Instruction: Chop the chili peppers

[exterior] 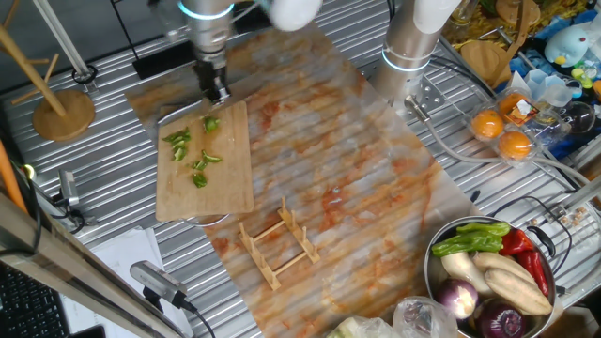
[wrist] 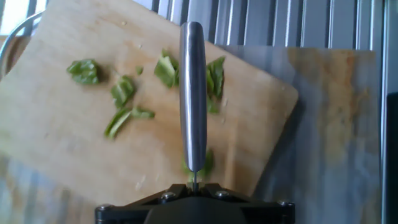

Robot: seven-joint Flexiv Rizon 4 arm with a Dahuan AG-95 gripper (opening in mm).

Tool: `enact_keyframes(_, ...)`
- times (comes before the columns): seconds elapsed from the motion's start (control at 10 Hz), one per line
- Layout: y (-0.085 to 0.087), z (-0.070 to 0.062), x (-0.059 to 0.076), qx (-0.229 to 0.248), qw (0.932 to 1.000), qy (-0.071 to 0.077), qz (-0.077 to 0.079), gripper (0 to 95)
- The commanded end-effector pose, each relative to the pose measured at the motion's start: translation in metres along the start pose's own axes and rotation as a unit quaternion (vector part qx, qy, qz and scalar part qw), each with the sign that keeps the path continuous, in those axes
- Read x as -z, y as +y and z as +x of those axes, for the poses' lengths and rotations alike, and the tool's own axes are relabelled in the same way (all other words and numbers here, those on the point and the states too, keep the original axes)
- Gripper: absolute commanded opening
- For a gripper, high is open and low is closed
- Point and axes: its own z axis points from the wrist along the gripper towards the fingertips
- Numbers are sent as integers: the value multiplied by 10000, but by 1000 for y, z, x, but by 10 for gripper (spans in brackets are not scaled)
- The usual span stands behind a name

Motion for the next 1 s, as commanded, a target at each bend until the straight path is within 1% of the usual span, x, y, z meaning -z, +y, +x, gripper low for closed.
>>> enact_keyframes(0.1,0,-8,6,-102,9996,248,-53,0)
enact_keyframes(0.2,1,-6,5,-130,9996,247,-100,0)
enact_keyframes(0.4,2,2,5,-130,9996,207,-129,0)
enact_keyframes(0.5,1,4,3,-136,9996,209,-115,0)
enact_keyframes(0.7,0,5,-1,-164,9996,197,-128,0)
enact_keyframes(1.0,0,4,-6,-157,9995,181,-189,0)
